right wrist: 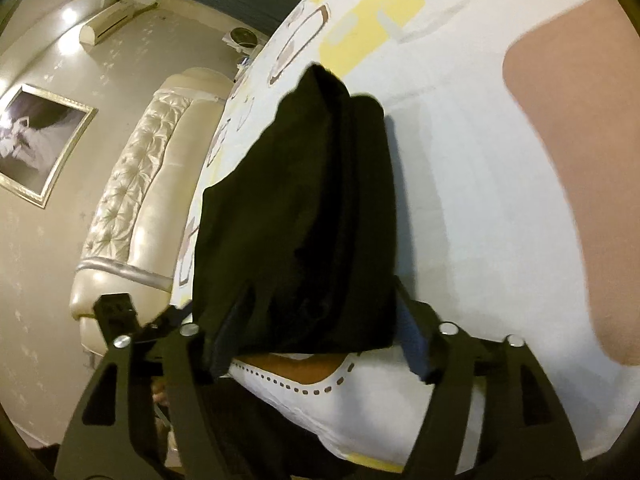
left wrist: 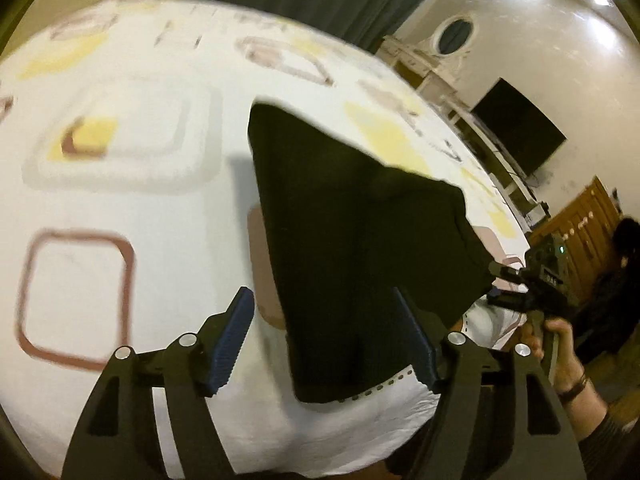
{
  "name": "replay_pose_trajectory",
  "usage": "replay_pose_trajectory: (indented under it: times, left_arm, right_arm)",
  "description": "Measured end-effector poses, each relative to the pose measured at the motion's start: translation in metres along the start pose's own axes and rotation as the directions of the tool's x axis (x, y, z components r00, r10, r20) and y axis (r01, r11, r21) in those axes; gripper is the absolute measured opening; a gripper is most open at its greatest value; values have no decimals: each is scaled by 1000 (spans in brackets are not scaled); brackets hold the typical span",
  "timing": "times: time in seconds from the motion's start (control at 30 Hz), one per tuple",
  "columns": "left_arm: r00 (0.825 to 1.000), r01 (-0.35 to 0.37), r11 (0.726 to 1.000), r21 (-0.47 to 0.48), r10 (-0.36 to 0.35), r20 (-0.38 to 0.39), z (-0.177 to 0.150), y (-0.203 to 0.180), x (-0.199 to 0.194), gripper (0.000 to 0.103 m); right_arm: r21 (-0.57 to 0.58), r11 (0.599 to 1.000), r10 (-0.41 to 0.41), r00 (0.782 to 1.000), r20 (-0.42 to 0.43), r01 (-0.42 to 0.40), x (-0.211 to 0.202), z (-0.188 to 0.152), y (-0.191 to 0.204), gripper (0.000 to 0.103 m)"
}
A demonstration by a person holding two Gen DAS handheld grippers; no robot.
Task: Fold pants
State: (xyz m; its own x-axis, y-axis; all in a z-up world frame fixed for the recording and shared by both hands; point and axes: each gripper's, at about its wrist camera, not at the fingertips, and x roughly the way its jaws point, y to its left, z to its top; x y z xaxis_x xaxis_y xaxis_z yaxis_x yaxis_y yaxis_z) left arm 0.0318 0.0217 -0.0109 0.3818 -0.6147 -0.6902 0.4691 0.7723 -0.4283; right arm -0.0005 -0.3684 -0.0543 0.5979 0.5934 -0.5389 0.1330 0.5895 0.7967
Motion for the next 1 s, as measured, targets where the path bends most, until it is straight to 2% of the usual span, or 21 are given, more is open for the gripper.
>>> replay_pose_trajectory:
  times: [0.07, 0.13, 0.17, 0.2, 0.27, 0.37, 0.5, 0.7, 0.73, 0.77, 0.8, 0.83, 0.87, 1.0]
  left_arm:
    - [1000, -11, 1000, 27, 11, 9, 12, 4, 1, 75]
    - [1000, -6, 1000, 4, 6, -15, 31, 17, 15, 75]
    - [999, 19, 1000, -14, -19, -29, 37, 21, 21, 76]
    - [996, 73, 996, -50, -76, -56, 47, 30, 33, 76]
    - [988, 115, 987, -111, -125, -91, 58, 43, 54, 77]
    - [987, 90, 984, -157, -110, -119, 74, 56, 83, 77]
    - [984, 85, 985, -153, -107, -145, 90, 61, 112, 77]
    - [977, 126, 981, -148, -148, -151, 104, 62, 130, 77]
    - [977, 127, 980, -154, -150, -152, 103, 63, 130, 76]
    - [978, 124, 980, -155, -147, -150, 102, 64, 130, 70]
    - [979, 112, 983, -147, -134, -152, 102, 63, 130, 66]
    - [981, 99, 988, -120, -117, -154, 103, 61, 131, 55]
    - [980, 111, 989, -99, -125, -157, 100, 57, 131, 47]
    - [985, 64, 998, -26, -67, -158, 99, 45, 130, 36]
  right_arm:
    - [-12, 1000, -7, 1000, 22, 8, -6, 13, 2, 74]
    - [-1, 1000, -1, 999, 44, 1, -6, 32, -2, 75]
    - [3, 1000, -2, 999, 51, 2, -4, 42, -3, 75]
    - [5, 1000, -4, 999, 51, 4, 0, 53, -5, 76]
    - [33, 999, 13, 999, 43, -14, 14, 74, -12, 76]
    - [78, 995, 54, 998, 33, -56, 35, 98, -22, 76]
    - [115, 987, 106, 994, 28, -109, 56, 119, -31, 76]
    - [67, 993, 100, 995, -15, -98, 71, 128, -21, 77]
    - [51, 995, 85, 996, -25, -83, 73, 128, -19, 68]
    - [37, 998, 61, 998, -32, -60, 74, 128, -18, 51]
    - [26, 999, 31, 998, -47, -30, 78, 128, -19, 46]
    - [19, 1000, 17, 999, -46, -16, 79, 126, -17, 41]
    - [12, 1000, 14, 999, -37, -13, 79, 124, -17, 37]
    - [-8, 1000, 1, 1000, 2, -1, 77, 120, -12, 33]
